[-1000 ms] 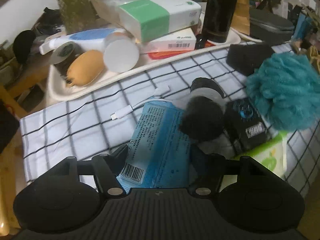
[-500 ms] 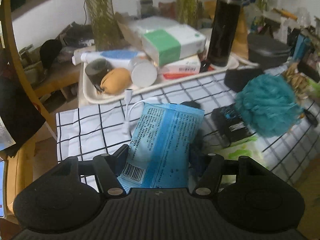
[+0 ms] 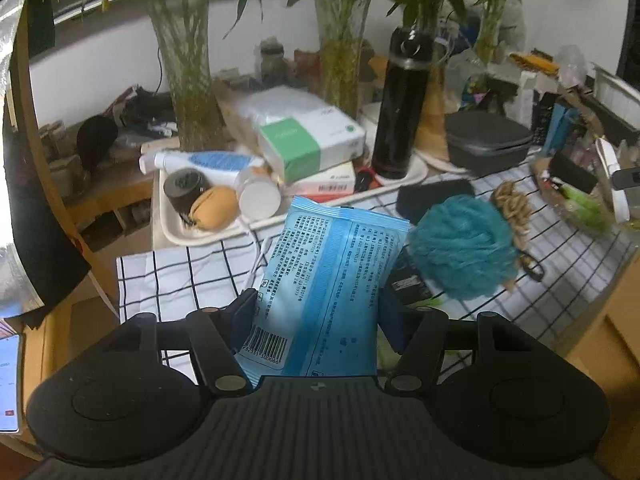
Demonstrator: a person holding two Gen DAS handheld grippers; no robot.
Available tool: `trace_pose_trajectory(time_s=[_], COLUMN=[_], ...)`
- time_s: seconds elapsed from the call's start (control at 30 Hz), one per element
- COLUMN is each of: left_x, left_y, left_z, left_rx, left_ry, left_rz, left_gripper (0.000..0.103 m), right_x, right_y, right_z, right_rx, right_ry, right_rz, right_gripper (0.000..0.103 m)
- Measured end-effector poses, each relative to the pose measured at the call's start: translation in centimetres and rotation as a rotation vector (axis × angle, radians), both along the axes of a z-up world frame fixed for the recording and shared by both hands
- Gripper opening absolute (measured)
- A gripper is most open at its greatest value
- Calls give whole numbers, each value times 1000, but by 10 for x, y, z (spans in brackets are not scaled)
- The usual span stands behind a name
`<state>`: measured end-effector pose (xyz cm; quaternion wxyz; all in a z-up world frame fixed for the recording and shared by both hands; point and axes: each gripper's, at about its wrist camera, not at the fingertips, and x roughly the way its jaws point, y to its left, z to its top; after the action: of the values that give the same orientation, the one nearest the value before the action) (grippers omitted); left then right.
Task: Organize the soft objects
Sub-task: 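Carry the blue packet into the cardboard box and open the left gripper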
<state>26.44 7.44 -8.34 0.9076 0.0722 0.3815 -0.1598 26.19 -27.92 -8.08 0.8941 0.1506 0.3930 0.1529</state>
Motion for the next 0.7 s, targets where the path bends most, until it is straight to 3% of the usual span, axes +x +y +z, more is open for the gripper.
trace_pose_trajectory(time_s=[0.33,0.7], left_x=[-38,-94], left_y=[-10,-48], left_z=[51,84], left_rx=[-15,-42], left_ry=[-45,-78], left_rz=[4,-108], left_gripper=[62,63], right_x=[-30,-74], right_y=[16,43], right_z=[39,56], right_rx=[-30,-52], right_ry=[0,-9], right_rz=[99,205], right_gripper=[4,4])
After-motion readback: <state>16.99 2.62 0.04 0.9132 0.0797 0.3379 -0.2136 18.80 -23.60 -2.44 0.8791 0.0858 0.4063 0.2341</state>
